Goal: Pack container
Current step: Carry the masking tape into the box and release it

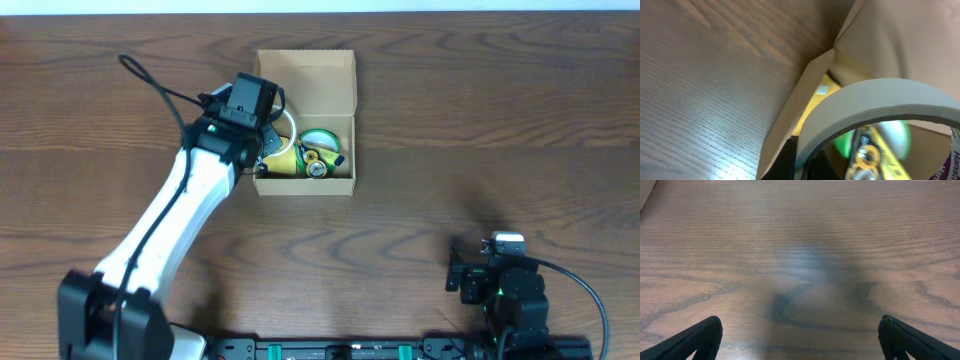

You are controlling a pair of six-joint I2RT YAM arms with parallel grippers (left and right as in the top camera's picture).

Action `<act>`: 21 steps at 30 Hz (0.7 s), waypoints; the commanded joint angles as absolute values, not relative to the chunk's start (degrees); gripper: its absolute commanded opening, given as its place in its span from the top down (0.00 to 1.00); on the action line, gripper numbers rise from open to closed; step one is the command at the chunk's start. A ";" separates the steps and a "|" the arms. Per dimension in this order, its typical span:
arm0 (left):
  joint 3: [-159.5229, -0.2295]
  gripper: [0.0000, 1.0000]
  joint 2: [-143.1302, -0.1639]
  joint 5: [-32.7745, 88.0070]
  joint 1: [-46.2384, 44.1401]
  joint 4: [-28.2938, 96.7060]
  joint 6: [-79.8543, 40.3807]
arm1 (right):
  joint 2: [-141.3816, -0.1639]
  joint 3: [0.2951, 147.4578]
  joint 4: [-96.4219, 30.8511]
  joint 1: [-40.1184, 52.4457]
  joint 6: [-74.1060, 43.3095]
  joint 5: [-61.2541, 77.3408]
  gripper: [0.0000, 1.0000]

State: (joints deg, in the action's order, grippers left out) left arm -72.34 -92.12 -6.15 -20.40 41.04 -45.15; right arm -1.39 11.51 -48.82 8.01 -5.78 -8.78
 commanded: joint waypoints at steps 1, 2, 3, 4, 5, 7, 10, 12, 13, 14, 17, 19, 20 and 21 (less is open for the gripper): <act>-73.78 0.94 -95.07 -2.85 -19.99 41.04 -43.20 | -1.06 11.11 -49.04 7.53 -5.06 -8.97 0.01; -73.78 0.95 -95.79 -2.24 -20.01 41.08 -43.22 | -1.06 11.11 -49.04 7.53 -5.06 -8.97 0.01; -73.78 0.94 -96.36 -1.61 -20.10 41.06 -43.18 | -1.06 11.11 -49.04 7.53 -5.06 -8.97 0.01; -73.78 0.94 -96.90 -1.41 -20.32 41.04 -43.00 | -1.06 11.11 -49.04 7.53 -5.06 -8.97 0.01; -73.78 0.94 -97.23 -1.34 -20.58 40.93 -42.74 | -1.06 11.11 -49.04 7.53 -5.06 -8.97 0.01; -73.78 0.94 -97.38 -1.15 -21.12 40.16 -41.08 | -1.06 11.11 -49.04 7.53 -5.06 -8.97 0.01; -73.78 0.94 -97.38 -0.36 -21.98 39.20 -38.70 | -1.06 11.11 -49.04 7.53 -5.06 -8.97 0.01; -73.78 0.95 -97.41 -0.36 -22.35 39.51 -38.70 | -1.06 11.11 -49.04 7.53 -5.06 -8.97 0.01; -73.78 0.94 -97.41 -0.36 -22.48 39.88 -38.70 | -1.06 11.11 -49.04 7.53 -5.06 -8.97 0.01; -73.78 0.94 -97.41 -0.36 -22.59 40.32 -38.70 | -1.06 11.11 -49.04 7.53 -5.06 -8.97 0.01; -73.78 0.94 -97.84 -0.36 -22.59 41.80 -38.70 | -1.06 11.11 -49.04 7.53 -5.06 -8.97 0.01; -73.78 0.94 -99.11 -0.36 -22.63 42.09 -38.68 | -1.06 11.11 -49.04 7.53 -5.06 -8.97 0.01; -73.78 0.88 -99.68 -0.36 -22.74 42.04 -38.68 | -1.06 11.11 -49.04 7.53 -5.06 -8.97 0.01; -73.78 0.83 -99.94 -0.40 -22.90 41.95 -38.68 | -1.06 11.11 -49.04 7.53 -5.06 -8.97 0.01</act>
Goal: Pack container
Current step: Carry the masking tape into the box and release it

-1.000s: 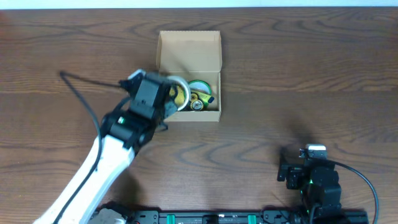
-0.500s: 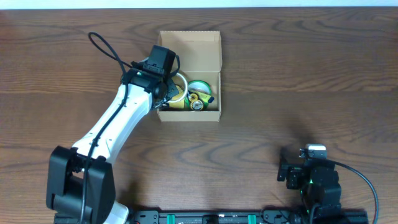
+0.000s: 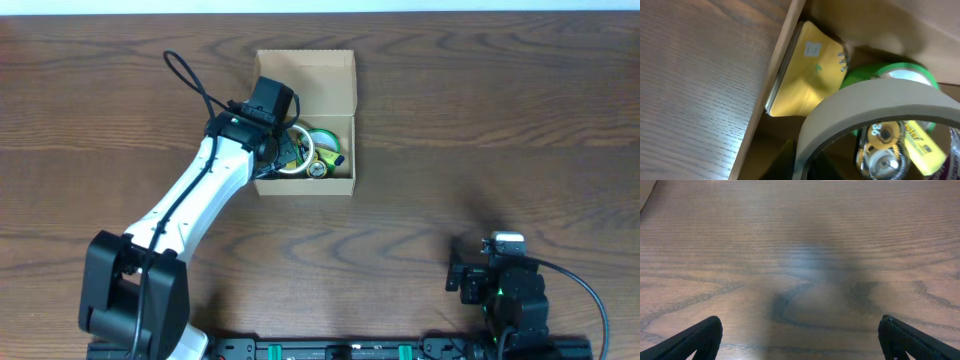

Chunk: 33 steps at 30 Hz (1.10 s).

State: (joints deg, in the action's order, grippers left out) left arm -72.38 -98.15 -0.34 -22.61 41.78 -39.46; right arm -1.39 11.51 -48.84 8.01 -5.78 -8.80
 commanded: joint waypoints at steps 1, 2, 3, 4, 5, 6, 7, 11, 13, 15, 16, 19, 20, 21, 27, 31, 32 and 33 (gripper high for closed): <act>-73.78 0.80 -100.01 -0.43 -22.96 41.76 -38.46 | -1.06 11.11 -49.04 7.53 -5.06 -8.97 0.01; -73.78 0.73 -100.03 -0.43 -22.96 41.65 -38.09 | -1.06 11.11 -49.04 7.53 -5.06 -8.97 0.01; -73.78 0.66 -100.03 -0.45 -22.96 41.50 -37.71 | -1.06 11.11 -49.04 7.53 -5.06 -8.97 0.01; -73.78 0.57 -100.03 -0.47 -22.96 41.34 -37.39 | -1.06 11.11 -49.04 7.53 -5.06 -8.97 0.01; -73.78 0.53 -100.03 -0.69 -22.94 41.25 -37.23 | -1.06 11.11 -49.04 7.53 -5.06 -8.97 0.01; -73.78 0.51 -100.03 -1.02 -22.96 41.28 -37.23 | -1.06 11.11 -49.04 7.53 -5.06 -8.97 0.01; -73.78 0.48 -100.03 -1.08 -22.96 41.25 -37.23 | -1.06 11.11 -49.04 7.53 -5.06 -8.97 0.01; -73.78 0.26 -99.96 -1.30 -22.96 39.99 -37.23 | -1.06 11.11 -49.04 7.53 -5.06 -8.97 0.01; -74.28 0.20 -99.68 -1.48 -22.96 39.13 -37.23 | -1.06 11.11 -49.04 7.53 -5.06 -8.97 0.01; -75.61 0.16 -99.22 -1.80 -22.96 38.94 -37.21 | -1.06 11.11 -49.04 7.53 -5.06 -8.97 0.01; -76.60 0.15 -98.89 -2.09 -22.96 38.94 -37.15 | -1.06 11.11 -49.04 7.53 -5.06 -8.97 0.01; -81.32 0.08 -98.28 -2.96 -22.98 39.00 -36.71 | -1.06 11.11 -49.04 7.53 -5.06 -8.97 0.01; -82.78 0.06 -98.17 -2.96 -23.05 39.05 -36.03 | -1.06 11.11 -49.04 7.53 -5.06 -8.97 0.01; -84.16 0.05 -97.95 -3.01 -23.20 39.42 -35.44 | -1.06 11.11 -49.04 7.53 -5.06 -8.97 0.01; -91.59 0.04 -94.11 -4.99 -23.11 48.97 -28.29 | -1.06 11.11 -49.04 7.53 -5.06 -8.97 0.01; -92.09 0.05 -88.44 -5.02 -23.11 49.93 -25.71 | -1.06 11.11 -49.04 7.53 -5.06 -8.97 0.01; -92.09 0.05 -87.20 -4.71 -23.14 49.91 -25.71 | -1.06 11.11 -49.04 7.53 -5.06 -8.97 0.01; -92.09 0.05 -85.49 -4.10 -23.14 49.84 -25.74 | -1.06 11.11 -49.04 7.53 -5.06 -8.97 0.01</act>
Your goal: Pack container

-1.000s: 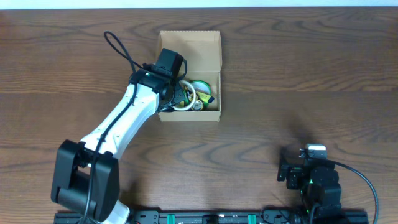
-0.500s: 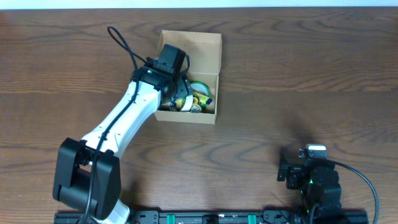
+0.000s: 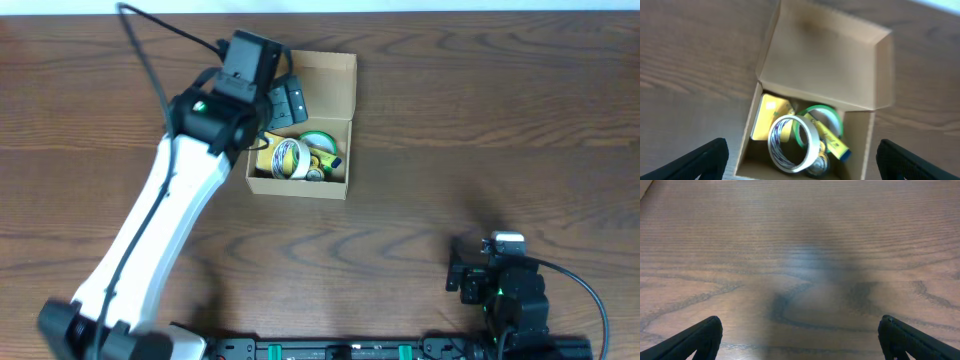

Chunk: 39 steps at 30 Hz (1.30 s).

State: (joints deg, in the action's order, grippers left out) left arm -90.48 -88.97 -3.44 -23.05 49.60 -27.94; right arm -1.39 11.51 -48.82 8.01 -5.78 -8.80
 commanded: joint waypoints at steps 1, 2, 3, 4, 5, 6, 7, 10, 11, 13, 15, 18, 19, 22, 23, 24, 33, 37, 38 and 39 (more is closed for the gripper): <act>-92.09 0.05 -84.29 -3.46 -23.14 49.76 -25.74 | -1.06 11.11 -49.04 7.53 -5.06 -8.97 0.01; -92.09 0.05 -82.78 -3.36 -23.14 49.65 -25.71 | -1.06 11.11 -49.04 7.53 -5.06 -8.97 0.01; -92.09 0.05 -81.95 -3.36 -23.11 49.63 -25.71 | -1.06 11.11 -49.04 7.53 -5.06 -8.97 0.01; -92.09 0.05 -81.23 -3.38 -23.11 49.32 -25.71 | -1.06 11.11 -49.04 7.53 -5.06 -8.97 0.01; -92.09 0.05 -80.71 -3.38 -23.11 49.04 -25.71 | -1.06 11.11 -49.04 7.53 -5.06 -8.97 0.01; -92.09 0.05 -80.07 -3.42 -23.11 49.10 -25.67 | -1.06 11.11 -49.04 7.53 -5.06 -8.97 0.01; -92.09 0.05 -79.66 -3.42 -23.11 49.32 -25.67 | -1.06 11.11 -49.04 7.53 -5.06 -8.97 0.01; -92.09 0.05 -78.87 -3.40 -23.11 50.28 -25.69 | -1.06 11.11 -49.04 7.53 -5.06 -8.97 0.01; -92.09 0.04 -78.85 -3.57 -23.11 50.81 -25.69 | -1.06 11.11 -49.04 7.53 -5.06 -8.97 0.01; -92.09 0.04 -78.83 -3.57 -23.11 51.05 -25.69 | -1.06 11.14 -48.99 7.55 -4.78 -9.96 0.01; -92.09 0.04 -78.83 -3.60 -23.11 51.03 -25.69 | -1.08 11.05 -42.52 7.53 -4.91 -13.50 0.01; -92.09 0.04 -78.83 -4.08 -22.85 51.05 -25.69 | -1.26 13.39 -33.45 7.53 -5.04 -5.78 0.01; -92.09 0.04 -78.85 -4.40 -22.57 51.03 -25.71 | -1.61 14.48 -33.23 7.53 -5.04 -5.54 0.01; -92.09 0.05 -78.85 -4.45 -21.19 52.10 -25.76 | -5.85 19.42 -33.95 7.53 -1.67 -5.96 0.01; -92.09 0.04 -78.85 -4.45 -20.62 52.53 -25.91 | -7.88 21.10 -34.33 7.53 -0.08 -5.96 0.01; -92.09 0.05 -78.85 -4.43 -20.12 52.75 -25.93 | -10.59 23.16 -34.54 7.53 1.45 -6.00 0.01; -92.09 0.05 -79.05 -4.49 -14.87 52.60 -25.91 | -50.87 51.46 -35.51 7.53 3.95 -3.81 0.01; -92.07 0.05 -80.23 -4.47 -9.63 51.48 -25.93 | -67.20 62.67 -34.24 7.57 3.95 1.98 0.01; -92.01 0.05 -80.90 -4.47 -8.36 50.65 -25.93 | -69.38 62.89 -31.42 7.57 3.90 1.98 0.01; -92.01 0.04 -81.95 -4.51 -7.20 49.69 -26.28 | -71.99 62.89 -27.90 7.57 3.77 1.98 0.01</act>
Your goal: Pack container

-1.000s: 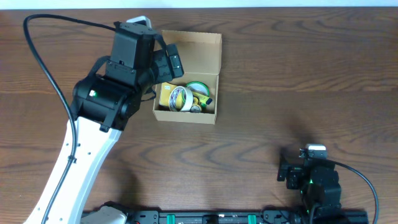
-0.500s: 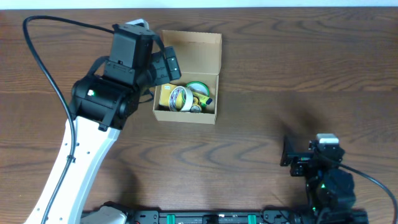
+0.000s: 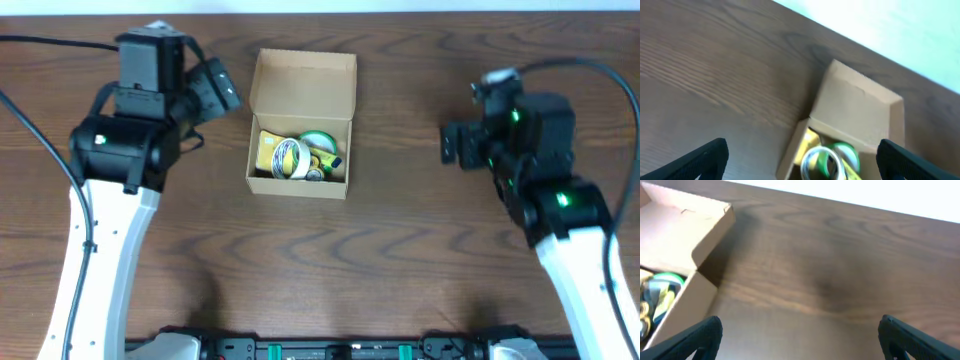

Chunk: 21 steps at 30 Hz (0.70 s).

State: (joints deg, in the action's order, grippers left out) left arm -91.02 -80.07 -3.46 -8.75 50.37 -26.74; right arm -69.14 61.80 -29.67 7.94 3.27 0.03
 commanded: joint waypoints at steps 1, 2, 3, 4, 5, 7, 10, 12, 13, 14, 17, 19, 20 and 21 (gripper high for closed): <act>-92.01 0.05 -83.18 -4.58 -6.42 48.99 -27.00 | -74.39 62.89 -24.51 7.57 2.55 1.98 0.01; -92.01 0.05 -84.58 -4.99 -5.93 48.99 -27.05 | -76.69 62.89 -21.74 7.57 1.61 1.98 0.01; -91.98 0.04 -86.17 -5.39 -5.85 49.04 -27.03 | -78.96 62.89 -19.42 7.57 0.12 1.98 0.01; -91.98 0.04 -88.44 -6.13 -5.85 49.04 -27.03 | -81.41 62.89 -17.47 7.57 -2.50 2.00 0.01; -91.98 0.05 -90.28 -6.81 -5.82 48.95 -27.03 | -83.48 62.89 -16.29 7.57 -4.43 2.00 0.02; -92.01 0.10 -94.28 -9.39 -5.26 48.18 -27.00 | -87.20 62.89 -14.15 7.57 -7.55 2.00 0.23; -91.98 0.44 -99.50 -9.13 -3.25 45.21 -27.53 | -91.50 62.89 -11.16 7.57 -13.72 2.02 0.63; -91.98 0.74 -102.52 -8.78 -2.02 43.29 -29.65 | -93.95 62.89 -9.10 7.44 -18.06 3.57 0.92; -92.01 0.83 -103.44 -8.29 -1.63 42.59 -30.04 | -94.85 62.89 -8.25 7.40 -19.35 4.60 0.99; -91.98 0.93 -104.77 -6.70 -1.10 41.36 -30.02 | -96.14 62.89 -7.01 7.25 -21.06 6.48 0.99; -92.01 0.95 -106.96 -1.72 -0.10 38.61 -30.00 | -98.76 62.89 -4.67 6.74 -24.38 10.57 0.99; -91.98 0.94 -108.22 2.02 0.58 37.08 -30.00 | -100.73 62.89 -2.76 6.28 -26.89 13.96 0.99; -91.98 0.94 -108.81 4.21 0.99 36.38 -30.02 | -101.84 62.89 -1.89 6.02 -28.36 15.53 0.99; -91.98 0.94 -109.78 7.31 1.58 35.29 -30.00 | -103.31 62.89 -0.73 5.76 -30.22 17.61 0.99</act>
State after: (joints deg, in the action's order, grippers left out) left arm -91.11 -108.27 0.16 0.45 36.32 -29.78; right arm -101.03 62.13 -1.78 6.96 -24.25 11.55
